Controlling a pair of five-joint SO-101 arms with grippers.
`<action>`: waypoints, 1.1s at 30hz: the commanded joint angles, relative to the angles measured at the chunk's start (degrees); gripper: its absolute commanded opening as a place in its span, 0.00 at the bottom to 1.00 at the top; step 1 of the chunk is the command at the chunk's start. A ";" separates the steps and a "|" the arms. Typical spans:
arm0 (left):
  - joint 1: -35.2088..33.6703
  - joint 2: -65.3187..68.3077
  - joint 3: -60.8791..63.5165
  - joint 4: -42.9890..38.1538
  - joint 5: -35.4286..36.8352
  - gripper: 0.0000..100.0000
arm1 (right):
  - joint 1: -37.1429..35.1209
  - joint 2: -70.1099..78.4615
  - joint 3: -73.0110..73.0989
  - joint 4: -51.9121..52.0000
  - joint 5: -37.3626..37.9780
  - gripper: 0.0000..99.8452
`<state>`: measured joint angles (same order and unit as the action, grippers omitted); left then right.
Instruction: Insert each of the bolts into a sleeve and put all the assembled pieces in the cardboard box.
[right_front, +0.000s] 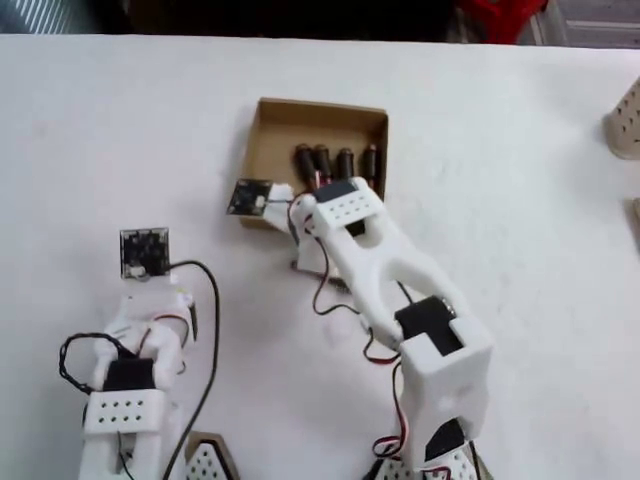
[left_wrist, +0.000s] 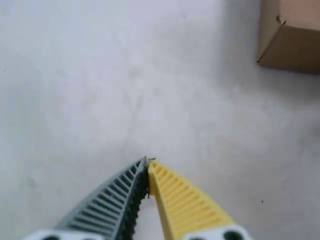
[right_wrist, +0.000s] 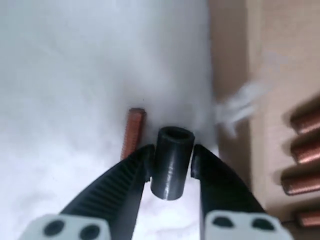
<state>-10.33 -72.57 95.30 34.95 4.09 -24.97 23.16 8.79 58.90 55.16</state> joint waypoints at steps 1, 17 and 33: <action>0.40 -0.66 -0.35 -0.88 -0.44 0.02 | 3.38 -0.75 -0.97 -0.75 1.76 0.13; 0.40 -0.66 -0.35 -0.88 -0.44 0.02 | 2.33 -0.13 -1.05 -0.84 1.93 0.07; 0.40 -0.66 -0.35 -0.79 -0.44 0.02 | 6.46 -18.33 6.95 7.87 -23.12 0.02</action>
<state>-10.33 -72.57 95.30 34.95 4.09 -20.84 13.85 13.01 66.64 37.85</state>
